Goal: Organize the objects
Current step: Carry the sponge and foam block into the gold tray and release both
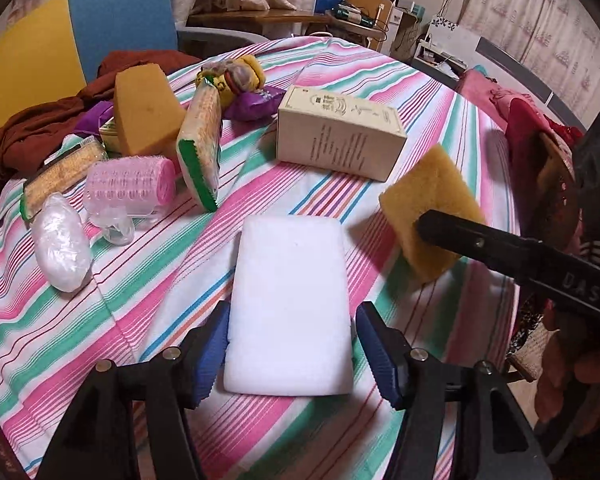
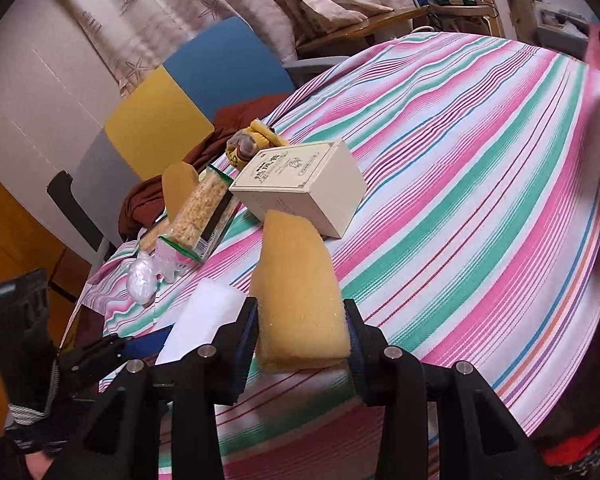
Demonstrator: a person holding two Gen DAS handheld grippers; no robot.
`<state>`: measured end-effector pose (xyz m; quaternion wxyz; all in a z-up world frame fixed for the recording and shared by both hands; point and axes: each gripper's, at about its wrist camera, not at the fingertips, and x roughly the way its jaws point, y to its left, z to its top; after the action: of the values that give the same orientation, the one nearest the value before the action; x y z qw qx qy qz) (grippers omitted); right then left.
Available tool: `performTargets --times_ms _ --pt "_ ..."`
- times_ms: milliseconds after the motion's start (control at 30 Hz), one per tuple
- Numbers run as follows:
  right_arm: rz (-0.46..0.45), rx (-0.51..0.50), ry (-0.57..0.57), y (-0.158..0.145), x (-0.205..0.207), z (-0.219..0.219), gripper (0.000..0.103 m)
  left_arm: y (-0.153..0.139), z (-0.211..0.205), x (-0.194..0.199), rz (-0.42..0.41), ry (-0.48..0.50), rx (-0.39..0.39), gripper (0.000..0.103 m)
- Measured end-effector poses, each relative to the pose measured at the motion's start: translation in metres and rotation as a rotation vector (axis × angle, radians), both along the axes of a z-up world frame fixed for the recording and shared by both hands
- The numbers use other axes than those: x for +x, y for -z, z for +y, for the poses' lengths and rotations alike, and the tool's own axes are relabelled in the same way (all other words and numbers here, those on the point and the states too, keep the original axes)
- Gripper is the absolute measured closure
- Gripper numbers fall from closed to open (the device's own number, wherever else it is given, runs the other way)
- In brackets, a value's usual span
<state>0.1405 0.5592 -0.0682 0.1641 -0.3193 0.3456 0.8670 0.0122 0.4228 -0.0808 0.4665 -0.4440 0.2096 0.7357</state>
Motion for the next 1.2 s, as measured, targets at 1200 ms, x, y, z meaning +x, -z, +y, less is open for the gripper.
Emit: performTargets --times_ms 1200 --pt "-0.040 0.037 -0.095 -0.017 -0.013 -0.047 0.064 -0.004 -0.086 0.027 0.059 -0.060 0.143 0.046"
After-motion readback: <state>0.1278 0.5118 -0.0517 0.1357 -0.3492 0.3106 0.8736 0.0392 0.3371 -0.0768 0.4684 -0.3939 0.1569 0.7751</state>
